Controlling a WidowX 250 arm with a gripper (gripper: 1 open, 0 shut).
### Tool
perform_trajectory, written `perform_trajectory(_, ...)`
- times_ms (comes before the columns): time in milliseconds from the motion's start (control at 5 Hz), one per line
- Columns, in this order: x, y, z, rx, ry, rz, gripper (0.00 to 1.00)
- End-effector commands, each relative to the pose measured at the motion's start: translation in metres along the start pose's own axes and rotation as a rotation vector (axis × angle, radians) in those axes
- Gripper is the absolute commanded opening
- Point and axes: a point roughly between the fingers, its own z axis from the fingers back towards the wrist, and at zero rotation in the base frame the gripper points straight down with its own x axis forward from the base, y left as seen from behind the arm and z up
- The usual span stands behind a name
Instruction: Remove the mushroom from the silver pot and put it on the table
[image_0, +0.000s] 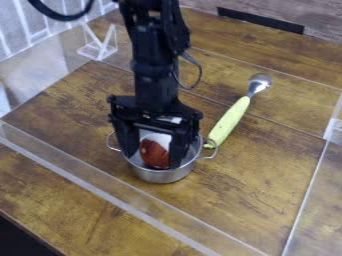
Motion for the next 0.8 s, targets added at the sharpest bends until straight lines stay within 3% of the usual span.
perform_trajectory(0,0.017,-0.009,0.007,-0.016,-0.071,-0.012,1.00)
perform_trajectory(400,0.027,-0.017,-0.010,-0.034,-0.097,-0.109,1.00)
perform_trajectory(600,0.036,-0.016,-0.010,-0.040,-0.103,-0.135,1.00)
